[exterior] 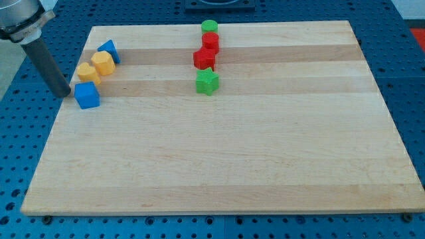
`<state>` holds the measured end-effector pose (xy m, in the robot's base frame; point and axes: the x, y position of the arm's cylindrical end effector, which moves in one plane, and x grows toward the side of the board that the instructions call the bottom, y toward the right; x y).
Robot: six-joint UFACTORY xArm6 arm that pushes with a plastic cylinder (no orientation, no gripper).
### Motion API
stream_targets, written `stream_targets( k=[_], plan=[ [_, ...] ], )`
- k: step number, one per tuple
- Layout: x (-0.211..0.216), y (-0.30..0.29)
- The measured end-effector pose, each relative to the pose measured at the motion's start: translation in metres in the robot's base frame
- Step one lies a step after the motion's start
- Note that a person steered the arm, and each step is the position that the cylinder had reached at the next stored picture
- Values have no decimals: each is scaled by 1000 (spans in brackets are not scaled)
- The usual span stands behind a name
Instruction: Drag the yellow blocks and blue triangle towards right
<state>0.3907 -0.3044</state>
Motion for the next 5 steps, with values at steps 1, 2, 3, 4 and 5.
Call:
stream_targets(
  k=[1, 2, 3, 4, 5],
  plan=[
    [-8, 0],
    [-20, 0],
    [-20, 33],
    [-19, 45],
    [-19, 3]
  ],
)
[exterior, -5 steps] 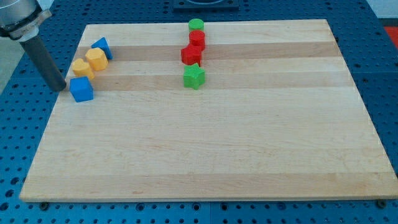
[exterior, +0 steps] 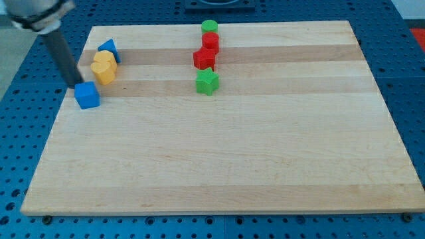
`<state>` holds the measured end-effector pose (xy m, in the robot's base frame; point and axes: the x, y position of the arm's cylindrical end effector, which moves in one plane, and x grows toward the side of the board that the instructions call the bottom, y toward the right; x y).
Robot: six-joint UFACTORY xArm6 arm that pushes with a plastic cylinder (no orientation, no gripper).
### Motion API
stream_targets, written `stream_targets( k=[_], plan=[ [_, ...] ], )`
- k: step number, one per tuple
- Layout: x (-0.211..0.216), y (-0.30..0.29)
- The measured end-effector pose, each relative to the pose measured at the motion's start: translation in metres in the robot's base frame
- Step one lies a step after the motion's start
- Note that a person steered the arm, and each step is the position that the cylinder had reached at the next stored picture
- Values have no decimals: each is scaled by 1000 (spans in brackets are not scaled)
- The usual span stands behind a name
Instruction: Drag the yellow blocks and blue triangle towards right
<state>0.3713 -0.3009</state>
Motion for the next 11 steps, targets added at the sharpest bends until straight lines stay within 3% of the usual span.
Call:
stream_targets(
  k=[2, 5, 6, 7, 9, 11],
  plan=[
    [-46, 9],
    [-56, 47],
    [-57, 42],
    [-97, 14],
    [-74, 41],
    [-82, 30]
  ],
)
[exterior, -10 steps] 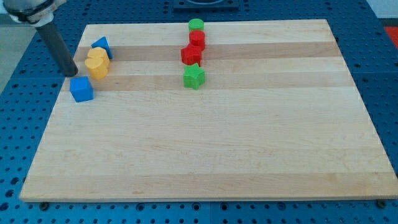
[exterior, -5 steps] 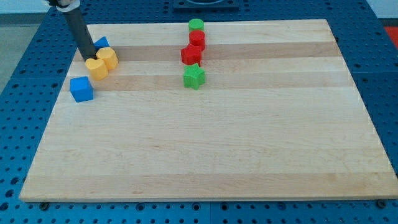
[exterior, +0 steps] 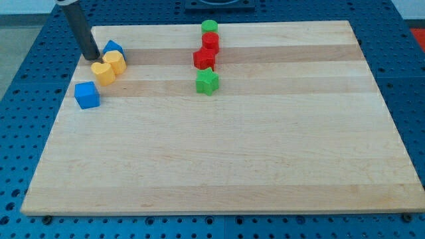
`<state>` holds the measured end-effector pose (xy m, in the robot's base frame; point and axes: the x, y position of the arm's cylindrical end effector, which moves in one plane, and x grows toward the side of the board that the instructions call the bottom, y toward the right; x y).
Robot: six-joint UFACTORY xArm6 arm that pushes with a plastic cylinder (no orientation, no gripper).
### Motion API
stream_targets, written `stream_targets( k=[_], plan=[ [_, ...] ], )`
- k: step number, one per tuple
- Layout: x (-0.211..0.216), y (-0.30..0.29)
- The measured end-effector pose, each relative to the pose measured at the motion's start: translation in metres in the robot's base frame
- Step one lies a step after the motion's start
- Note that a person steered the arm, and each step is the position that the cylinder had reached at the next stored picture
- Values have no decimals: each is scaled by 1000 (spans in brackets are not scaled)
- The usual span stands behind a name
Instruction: Drag the yellow blocks and blue triangle towards right
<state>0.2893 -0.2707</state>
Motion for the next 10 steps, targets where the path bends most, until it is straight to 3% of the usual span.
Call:
stream_targets(
  k=[3, 5, 6, 10],
  plan=[
    [-28, 25],
    [37, -30],
    [71, -18],
    [74, 16]
  ],
)
